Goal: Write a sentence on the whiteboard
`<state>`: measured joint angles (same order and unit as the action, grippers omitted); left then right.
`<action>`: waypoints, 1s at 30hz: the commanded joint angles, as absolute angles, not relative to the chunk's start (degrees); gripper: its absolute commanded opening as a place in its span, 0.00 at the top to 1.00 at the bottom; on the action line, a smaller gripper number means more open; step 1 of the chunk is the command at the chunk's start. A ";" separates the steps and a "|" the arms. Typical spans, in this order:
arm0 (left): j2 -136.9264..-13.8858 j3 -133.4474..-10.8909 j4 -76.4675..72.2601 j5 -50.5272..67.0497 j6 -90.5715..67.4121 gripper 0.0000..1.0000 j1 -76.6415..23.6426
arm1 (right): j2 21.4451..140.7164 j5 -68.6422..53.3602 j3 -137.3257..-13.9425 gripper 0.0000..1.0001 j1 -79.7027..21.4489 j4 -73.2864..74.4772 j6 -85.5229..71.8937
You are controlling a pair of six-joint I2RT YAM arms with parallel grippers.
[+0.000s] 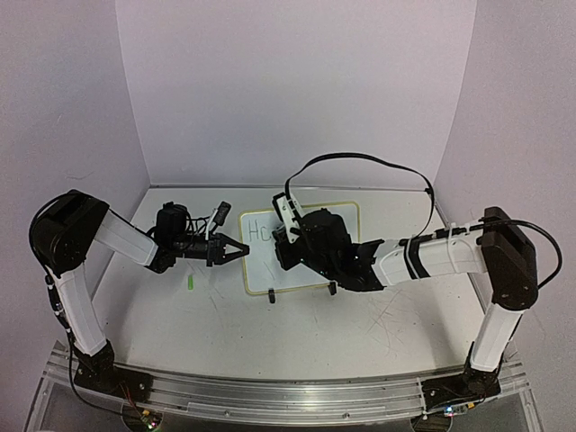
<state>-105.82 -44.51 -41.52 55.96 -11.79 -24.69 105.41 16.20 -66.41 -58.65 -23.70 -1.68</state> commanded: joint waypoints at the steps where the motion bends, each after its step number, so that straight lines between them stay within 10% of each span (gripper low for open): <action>1: -104.95 -44.85 -40.68 54.40 -9.84 1.00 -24.65 | 104.99 18.15 -68.68 1.00 -58.09 -26.01 -1.09; 30: -104.68 -44.65 -40.60 54.22 -9.76 1.00 -24.65 | 108.78 16.46 -73.50 1.00 -57.79 -25.49 -0.46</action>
<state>-105.82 -44.49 -41.50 55.91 -11.79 -24.69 107.27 15.68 -70.48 -58.48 -24.52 -1.30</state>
